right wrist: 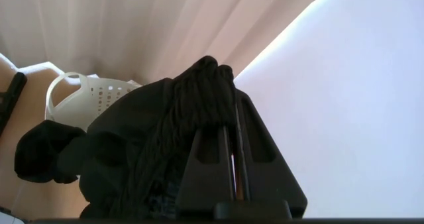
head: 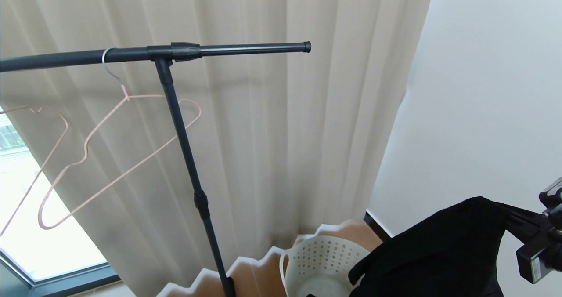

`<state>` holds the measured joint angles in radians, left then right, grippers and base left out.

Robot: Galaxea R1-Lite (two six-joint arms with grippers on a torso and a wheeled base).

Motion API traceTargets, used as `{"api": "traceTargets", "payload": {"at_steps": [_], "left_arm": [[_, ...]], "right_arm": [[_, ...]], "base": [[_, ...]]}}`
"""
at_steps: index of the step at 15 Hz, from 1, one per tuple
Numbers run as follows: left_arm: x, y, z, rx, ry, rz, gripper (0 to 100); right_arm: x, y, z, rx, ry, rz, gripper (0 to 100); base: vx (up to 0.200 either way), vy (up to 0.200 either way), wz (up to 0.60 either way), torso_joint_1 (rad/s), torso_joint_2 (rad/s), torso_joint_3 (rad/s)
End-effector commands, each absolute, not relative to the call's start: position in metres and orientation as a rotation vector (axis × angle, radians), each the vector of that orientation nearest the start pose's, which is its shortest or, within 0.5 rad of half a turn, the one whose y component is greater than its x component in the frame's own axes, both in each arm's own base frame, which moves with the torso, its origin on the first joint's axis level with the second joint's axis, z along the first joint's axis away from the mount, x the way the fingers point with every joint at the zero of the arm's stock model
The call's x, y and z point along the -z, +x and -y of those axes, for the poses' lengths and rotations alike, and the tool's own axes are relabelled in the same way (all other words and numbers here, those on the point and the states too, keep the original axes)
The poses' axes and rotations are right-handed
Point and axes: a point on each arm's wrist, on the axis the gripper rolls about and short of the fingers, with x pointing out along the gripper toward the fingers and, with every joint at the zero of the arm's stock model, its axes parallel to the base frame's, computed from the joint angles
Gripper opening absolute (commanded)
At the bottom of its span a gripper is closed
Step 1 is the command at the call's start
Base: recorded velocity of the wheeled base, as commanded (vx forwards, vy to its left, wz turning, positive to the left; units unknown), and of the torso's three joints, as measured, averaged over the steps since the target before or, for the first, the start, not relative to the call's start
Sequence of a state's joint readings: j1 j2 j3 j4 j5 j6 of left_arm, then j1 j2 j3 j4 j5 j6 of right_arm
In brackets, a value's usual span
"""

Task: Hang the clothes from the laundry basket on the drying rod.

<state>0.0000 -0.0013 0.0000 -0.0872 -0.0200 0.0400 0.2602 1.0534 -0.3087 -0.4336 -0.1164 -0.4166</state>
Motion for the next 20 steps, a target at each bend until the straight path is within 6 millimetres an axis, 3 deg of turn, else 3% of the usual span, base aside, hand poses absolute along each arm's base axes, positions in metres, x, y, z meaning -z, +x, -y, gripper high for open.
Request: {"api": "traceTargets", "payload": {"at_steps": [1,10,20], "left_arm": [[-0.0844,-0.0232,0.0004,0.018,0.041,0.088,100],[-0.0844,-0.0232,0.0004,0.017,0.039,0.088,100],[-0.0844,-0.0232,0.0004,0.017,0.042,0.088,100]], "right_arm": [[-0.1650,0.1268,-0.0311,-0.207,-0.473,-0.283,0],[-0.1651,0.1252,-0.0307,-0.207,-0.474,-0.278,0],[-0.1634,0.1219,-0.0298,-0.207,-0.474,-0.278,0]], "base": [[0.000,0.000,0.00,0.222,-0.54,-0.315],[0.000,0.000,0.00,0.239,-0.57,-0.330],[0.000,0.000,0.00,0.173,-0.39,-0.215]]}}
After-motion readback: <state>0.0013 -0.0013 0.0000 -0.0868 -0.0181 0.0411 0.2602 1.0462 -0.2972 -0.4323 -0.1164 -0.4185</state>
